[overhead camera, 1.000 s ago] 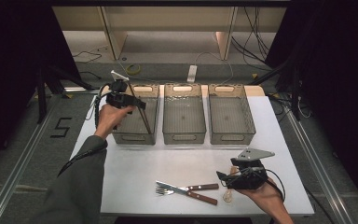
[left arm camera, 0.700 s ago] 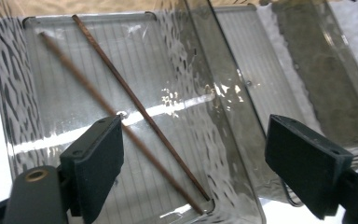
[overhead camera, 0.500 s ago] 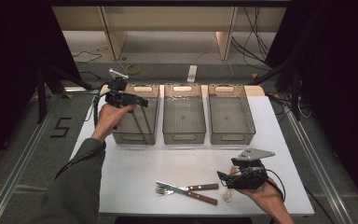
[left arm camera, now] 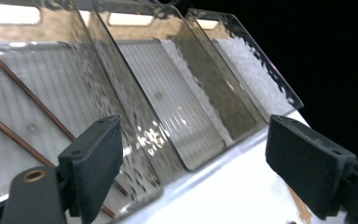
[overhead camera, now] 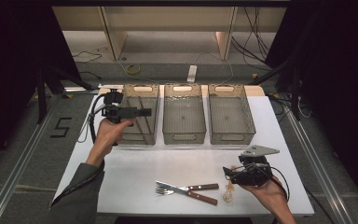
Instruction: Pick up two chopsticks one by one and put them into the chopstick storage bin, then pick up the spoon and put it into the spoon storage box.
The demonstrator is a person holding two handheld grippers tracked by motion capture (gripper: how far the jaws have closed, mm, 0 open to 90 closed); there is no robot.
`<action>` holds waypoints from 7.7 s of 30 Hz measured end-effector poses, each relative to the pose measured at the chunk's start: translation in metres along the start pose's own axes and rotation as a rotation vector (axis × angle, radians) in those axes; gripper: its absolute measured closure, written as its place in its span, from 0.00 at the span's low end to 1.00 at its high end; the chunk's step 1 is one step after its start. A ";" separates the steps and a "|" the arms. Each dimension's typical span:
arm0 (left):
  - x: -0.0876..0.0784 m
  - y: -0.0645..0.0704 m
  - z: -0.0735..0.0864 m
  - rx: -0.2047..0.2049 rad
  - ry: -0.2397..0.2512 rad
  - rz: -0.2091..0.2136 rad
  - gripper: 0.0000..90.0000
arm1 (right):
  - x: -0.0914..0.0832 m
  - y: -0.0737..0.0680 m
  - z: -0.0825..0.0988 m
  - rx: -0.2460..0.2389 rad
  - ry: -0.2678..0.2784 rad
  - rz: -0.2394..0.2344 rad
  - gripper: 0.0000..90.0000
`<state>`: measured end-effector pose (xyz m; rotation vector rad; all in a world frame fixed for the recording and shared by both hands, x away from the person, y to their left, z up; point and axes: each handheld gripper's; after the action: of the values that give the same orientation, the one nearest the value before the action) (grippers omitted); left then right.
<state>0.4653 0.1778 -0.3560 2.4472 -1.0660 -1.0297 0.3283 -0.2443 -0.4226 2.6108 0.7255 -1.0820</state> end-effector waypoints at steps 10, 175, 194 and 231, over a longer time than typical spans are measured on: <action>-0.003 0.021 0.024 0.129 0.030 -0.062 0.20 | 0.008 0.005 0.006 0.032 -0.052 0.043 0.30; -0.023 0.046 0.120 0.296 0.129 0.086 0.19 | 0.053 -0.008 -0.140 -0.011 0.043 -0.111 0.83; -0.035 0.045 0.122 0.330 0.194 0.070 0.19 | 0.097 -0.011 -0.195 0.015 0.066 -0.072 0.83; -0.043 0.043 0.124 0.348 0.238 0.063 0.19 | 0.170 -0.006 -0.224 0.145 -0.003 0.000 0.82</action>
<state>0.3349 0.1830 -0.4002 2.6958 -1.3191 -0.5509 0.5624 -0.0935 -0.3860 2.7282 0.6693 -1.1799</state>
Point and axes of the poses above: each handheld gripper's, and its own axes: x roughly forward along the jaws, z roughly out of its underside, y roughly to its right, and after that the axes turned 4 degrees about z, right-handed
